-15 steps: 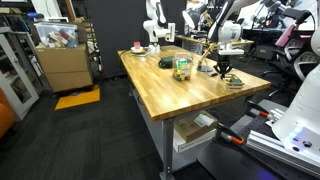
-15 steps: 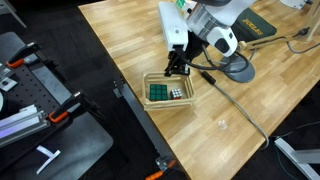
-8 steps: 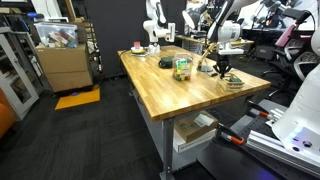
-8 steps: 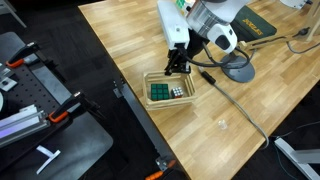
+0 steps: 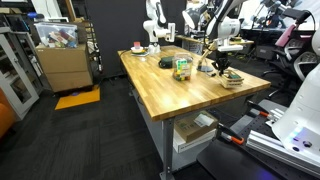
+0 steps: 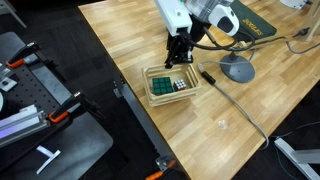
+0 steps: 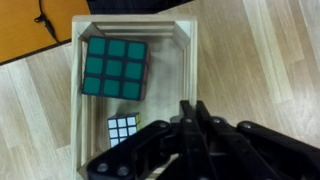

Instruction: Move the wooden box to the left

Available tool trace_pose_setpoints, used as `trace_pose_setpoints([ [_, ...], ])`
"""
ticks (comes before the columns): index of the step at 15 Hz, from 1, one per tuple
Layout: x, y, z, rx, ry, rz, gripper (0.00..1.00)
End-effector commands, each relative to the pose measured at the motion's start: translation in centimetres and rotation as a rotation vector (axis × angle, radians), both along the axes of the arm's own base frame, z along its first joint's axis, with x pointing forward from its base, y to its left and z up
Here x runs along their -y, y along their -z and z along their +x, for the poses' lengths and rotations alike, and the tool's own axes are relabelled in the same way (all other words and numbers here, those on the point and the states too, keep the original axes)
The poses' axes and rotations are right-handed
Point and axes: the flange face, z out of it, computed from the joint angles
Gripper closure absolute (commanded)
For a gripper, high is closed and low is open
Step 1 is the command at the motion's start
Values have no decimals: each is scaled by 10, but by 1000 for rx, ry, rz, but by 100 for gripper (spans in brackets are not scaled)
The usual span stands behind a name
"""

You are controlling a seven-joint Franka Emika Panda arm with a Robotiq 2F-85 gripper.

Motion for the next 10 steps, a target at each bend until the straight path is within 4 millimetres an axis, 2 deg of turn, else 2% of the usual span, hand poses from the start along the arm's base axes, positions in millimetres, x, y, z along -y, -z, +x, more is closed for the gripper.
trace_pose_setpoints([
  [1, -9, -6, -5, 17, -33, 21, 98],
  [10, -48, 4, 15, 13, -104, 35, 98],
])
